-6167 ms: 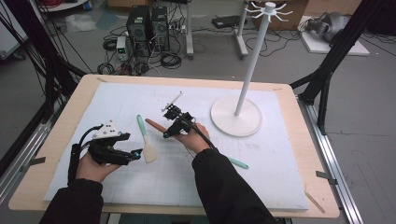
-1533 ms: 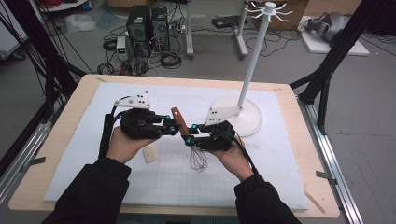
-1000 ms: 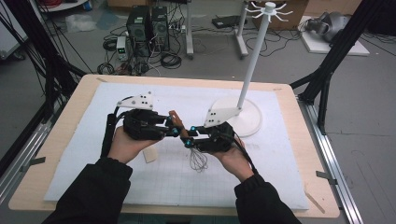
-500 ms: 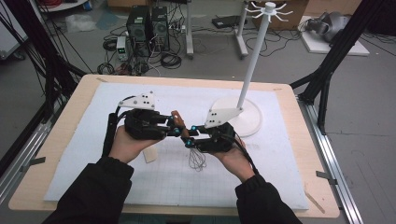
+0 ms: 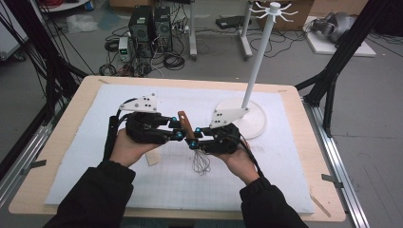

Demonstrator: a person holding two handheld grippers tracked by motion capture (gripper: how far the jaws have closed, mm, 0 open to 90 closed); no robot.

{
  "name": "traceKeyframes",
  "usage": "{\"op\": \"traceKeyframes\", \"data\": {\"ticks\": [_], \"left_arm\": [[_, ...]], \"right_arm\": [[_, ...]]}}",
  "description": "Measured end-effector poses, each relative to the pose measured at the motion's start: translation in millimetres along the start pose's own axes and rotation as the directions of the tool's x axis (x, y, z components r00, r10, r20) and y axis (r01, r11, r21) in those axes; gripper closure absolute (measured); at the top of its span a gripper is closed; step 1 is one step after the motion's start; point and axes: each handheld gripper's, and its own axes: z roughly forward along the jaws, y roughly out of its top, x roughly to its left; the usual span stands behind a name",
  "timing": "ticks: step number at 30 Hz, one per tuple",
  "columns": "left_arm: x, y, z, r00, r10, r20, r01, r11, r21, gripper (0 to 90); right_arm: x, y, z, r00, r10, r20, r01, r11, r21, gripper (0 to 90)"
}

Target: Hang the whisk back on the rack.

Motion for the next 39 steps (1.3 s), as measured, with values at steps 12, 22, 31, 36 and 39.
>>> {"op": "traceKeyframes", "data": {"ticks": [12,22,31,36,39], "left_arm": [[2.5,-25.4,-19.0,0.9913,0.004,-0.132,0.001,0.9993,0.039,42.1],[7.8,-53.1,-40.6,0.9736,-0.026,-0.227,0.038,0.9981,0.049,29.7],[8.9,-69.6,-51.5,0.9601,-0.041,-0.277,0.059,0.9965,0.058,22.7],[10.7,-75.5,-54.4,0.9557,-0.042,-0.291,0.064,0.9959,0.065,19.9],[11.2,-79.1,-55.6,0.9525,-0.054,-0.3,0.075,0.9955,0.057,18.1]], "right_arm": [[-8.7,-3.0,-26.5,0.9977,0.066,0.015,-0.065,0.997,-0.034,72.1],[-12.2,-1.5,-37.5,0.9957,0.09,0.021,-0.089,0.995,-0.04,72.1],[-16.5,0.2,-49.0,0.9944,0.1,0.032,-0.098,0.993,-0.061,72.1],[-20.3,0.9,-55.7,0.9935,0.106,0.042,-0.102,0.992,-0.074,72.1],[-22.2,1.5,-59.5,0.993,0.108,0.047,-0.104,0.991,-0.081,72.1]]}}
